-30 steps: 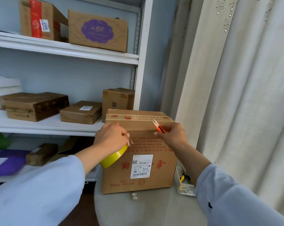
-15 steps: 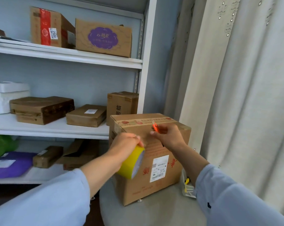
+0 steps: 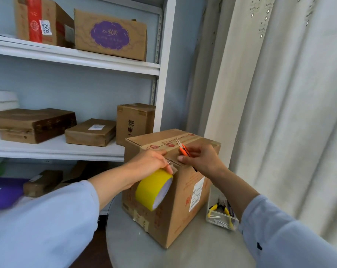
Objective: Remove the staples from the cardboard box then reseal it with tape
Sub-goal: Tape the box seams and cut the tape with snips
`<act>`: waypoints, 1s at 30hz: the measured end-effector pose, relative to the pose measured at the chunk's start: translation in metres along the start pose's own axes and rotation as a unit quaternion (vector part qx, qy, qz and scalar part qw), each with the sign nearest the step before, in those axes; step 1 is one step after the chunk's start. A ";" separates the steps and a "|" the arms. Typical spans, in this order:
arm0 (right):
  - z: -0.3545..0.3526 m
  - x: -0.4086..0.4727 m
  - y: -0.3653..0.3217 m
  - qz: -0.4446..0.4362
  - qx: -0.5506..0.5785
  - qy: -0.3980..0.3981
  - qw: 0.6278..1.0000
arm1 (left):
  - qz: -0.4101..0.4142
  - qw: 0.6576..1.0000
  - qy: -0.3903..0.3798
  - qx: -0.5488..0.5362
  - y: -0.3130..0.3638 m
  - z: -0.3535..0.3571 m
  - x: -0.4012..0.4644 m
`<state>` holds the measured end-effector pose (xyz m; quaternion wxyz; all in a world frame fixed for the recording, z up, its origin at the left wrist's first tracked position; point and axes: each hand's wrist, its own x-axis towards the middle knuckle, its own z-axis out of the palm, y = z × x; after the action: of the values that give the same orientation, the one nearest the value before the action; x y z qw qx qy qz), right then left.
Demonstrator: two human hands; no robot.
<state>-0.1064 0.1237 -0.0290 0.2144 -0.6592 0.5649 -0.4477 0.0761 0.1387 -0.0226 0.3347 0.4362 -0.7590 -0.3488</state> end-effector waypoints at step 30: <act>-0.039 -0.019 -0.039 0.008 -0.064 -0.132 0.989 | -0.054 0.991 0.001 -0.122 0.017 0.037 0.004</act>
<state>-0.1170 0.1604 0.0148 0.2478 -0.7204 0.5642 -0.3184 0.0374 0.1506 -0.0279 0.3671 0.4329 -0.6854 -0.4562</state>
